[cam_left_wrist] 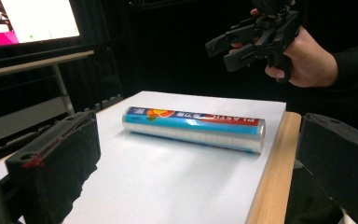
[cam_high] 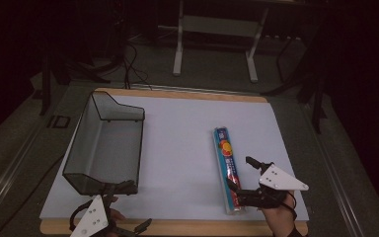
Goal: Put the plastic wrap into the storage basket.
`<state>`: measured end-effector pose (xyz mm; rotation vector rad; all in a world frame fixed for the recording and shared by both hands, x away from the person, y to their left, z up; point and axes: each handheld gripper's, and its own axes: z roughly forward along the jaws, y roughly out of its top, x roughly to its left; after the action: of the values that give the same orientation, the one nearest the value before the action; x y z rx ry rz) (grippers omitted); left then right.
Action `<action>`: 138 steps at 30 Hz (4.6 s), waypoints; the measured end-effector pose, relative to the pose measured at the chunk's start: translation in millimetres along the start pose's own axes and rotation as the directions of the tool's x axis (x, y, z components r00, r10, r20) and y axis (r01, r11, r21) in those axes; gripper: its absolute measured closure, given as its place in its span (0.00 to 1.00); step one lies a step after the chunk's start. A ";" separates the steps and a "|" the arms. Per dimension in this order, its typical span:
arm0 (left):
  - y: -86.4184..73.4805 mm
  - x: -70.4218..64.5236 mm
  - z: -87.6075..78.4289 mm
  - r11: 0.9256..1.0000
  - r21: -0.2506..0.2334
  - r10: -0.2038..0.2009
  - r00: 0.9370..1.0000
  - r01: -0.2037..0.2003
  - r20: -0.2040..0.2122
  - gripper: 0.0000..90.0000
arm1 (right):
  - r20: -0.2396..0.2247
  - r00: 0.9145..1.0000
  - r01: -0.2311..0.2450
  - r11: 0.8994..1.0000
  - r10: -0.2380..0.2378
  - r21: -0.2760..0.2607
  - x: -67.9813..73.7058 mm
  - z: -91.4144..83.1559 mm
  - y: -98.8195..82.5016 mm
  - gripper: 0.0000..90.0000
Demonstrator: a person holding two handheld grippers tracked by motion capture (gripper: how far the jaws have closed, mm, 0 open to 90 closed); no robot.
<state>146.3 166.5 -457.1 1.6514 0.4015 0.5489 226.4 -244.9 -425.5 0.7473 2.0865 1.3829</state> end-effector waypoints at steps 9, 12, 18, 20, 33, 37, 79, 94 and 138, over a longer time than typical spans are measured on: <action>0.4 -3.4 0.3 1.000 0.001 0.007 1.000 -0.007 -0.008 0.01 | 0.028 0.999 -0.048 0.998 0.047 0.046 -5.9 16.7 4.4 0.13; -0.2 -4.8 1.1 1.000 0.006 0.003 1.000 -0.003 -0.008 0.01 | 0.056 0.996 -0.074 0.994 0.070 0.083 -10.4 30.5 7.9 0.12; -0.2 -5.2 0.5 1.000 0.003 0.001 1.000 -0.001 -0.007 0.01 | 0.096 0.988 -0.135 0.979 0.121 0.153 -17.4 51.5 10.2 0.12; -0.2 -5.3 0.5 1.000 0.003 0.001 1.000 -0.001 -0.006 0.01 | 0.108 0.986 -0.144 0.972 0.126 0.185 -19.7 58.9 11.2 0.12; -0.2 -6.0 0.7 1.000 0.005 -0.001 1.000 0.001 0.004 0.01 | 0.226 0.959 -0.248 0.894 0.172 0.372 -28.9 93.5 9.0 0.11; -0.2 -6.0 0.6 1.000 0.003 -0.003 1.000 0.003 0.007 0.01 | 0.247 0.948 -0.290 0.861 0.199 0.419 -32.2 99.3 8.7 0.11; -0.7 -10.4 0.9 1.000 0.014 0.015 1.000 -0.015 0.007 0.01 | 0.391 0.837 -0.540 0.465 0.383 0.701 -59.3 156.7 -36.9 0.30; -1.4 -11.6 3.2 0.999 0.026 0.029 1.000 -0.029 0.007 0.01 | 0.395 0.774 -0.614 0.433 0.495 0.660 -68.8 147.5 -38.7 0.35; -2.9 -10.2 2.8 0.999 0.035 0.024 1.000 -0.024 0.000 0.01 | 0.158 0.849 -0.517 0.730 0.504 0.447 -21.5 184.5 104.0 0.35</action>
<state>139.6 159.1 -461.5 1.6915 0.3942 0.5628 384.6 -107.3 -388.9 1.6452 2.3281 1.0854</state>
